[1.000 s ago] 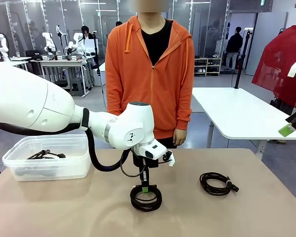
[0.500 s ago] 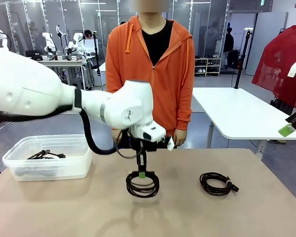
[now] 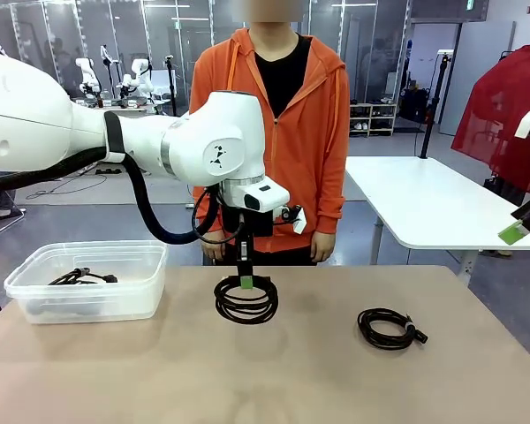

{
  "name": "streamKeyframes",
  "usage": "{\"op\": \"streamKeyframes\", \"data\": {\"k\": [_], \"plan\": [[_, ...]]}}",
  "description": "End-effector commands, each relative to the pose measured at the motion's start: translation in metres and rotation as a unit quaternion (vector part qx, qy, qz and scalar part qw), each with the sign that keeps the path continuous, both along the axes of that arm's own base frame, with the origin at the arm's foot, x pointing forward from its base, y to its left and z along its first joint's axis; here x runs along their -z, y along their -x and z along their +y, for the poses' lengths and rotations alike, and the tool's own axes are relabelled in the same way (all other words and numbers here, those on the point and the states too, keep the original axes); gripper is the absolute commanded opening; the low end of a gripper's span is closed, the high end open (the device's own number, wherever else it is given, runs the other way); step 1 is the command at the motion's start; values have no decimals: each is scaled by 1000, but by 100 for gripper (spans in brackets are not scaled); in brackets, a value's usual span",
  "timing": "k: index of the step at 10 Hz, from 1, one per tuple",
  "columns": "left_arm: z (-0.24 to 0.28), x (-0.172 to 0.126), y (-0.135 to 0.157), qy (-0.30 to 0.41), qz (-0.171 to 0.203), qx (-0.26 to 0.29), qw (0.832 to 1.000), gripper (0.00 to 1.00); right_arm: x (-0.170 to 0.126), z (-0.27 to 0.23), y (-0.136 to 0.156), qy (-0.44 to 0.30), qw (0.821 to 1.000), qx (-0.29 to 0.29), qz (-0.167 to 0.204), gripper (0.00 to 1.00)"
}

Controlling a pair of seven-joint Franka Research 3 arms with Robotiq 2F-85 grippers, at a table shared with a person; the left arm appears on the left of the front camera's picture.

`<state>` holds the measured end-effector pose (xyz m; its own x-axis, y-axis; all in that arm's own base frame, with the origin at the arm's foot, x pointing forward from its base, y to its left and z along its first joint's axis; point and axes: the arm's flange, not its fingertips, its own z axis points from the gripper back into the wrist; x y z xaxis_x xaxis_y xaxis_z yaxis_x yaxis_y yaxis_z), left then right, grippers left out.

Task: Organize and store the cables.
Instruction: Place the USB Extension Cable into the Organizing box.

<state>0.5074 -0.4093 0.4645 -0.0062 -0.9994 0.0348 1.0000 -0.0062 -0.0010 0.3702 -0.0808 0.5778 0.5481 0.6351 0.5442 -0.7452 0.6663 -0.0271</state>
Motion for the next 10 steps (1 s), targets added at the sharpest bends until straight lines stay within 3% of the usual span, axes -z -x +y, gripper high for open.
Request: {"op": "streamKeyframes", "data": {"k": [1, 4, 5, 6, 8, 10], "plan": [[1, -2, 1, 1, -4, -7, 1000, 0, 2, 0, 2, -4, 1000, 1, -5, 100], [1, -2, 1, 1, -4, -7, 1000, 0, 2, 0, 2, -4, 1000, 1, -5, 100], [-1, 2, -1, 0, 1, -1, 1000, 17, 2, 0, 2, -4, 1000, 1, -5, 100], [18, -11, -6, -18, 9, 13, 1000, 17, 2, 0, 2, -4, 1000, 1, -5, 100], [71, -32, -2, -40, 9, 113, 993, 17, 2, 0, 2, -4, 1000, 1, -5, 100], [136, -42, -9, -22, -3, 146, 989, 17, 2, 0, 2, -4, 1000, 1, -5, 100]]}}
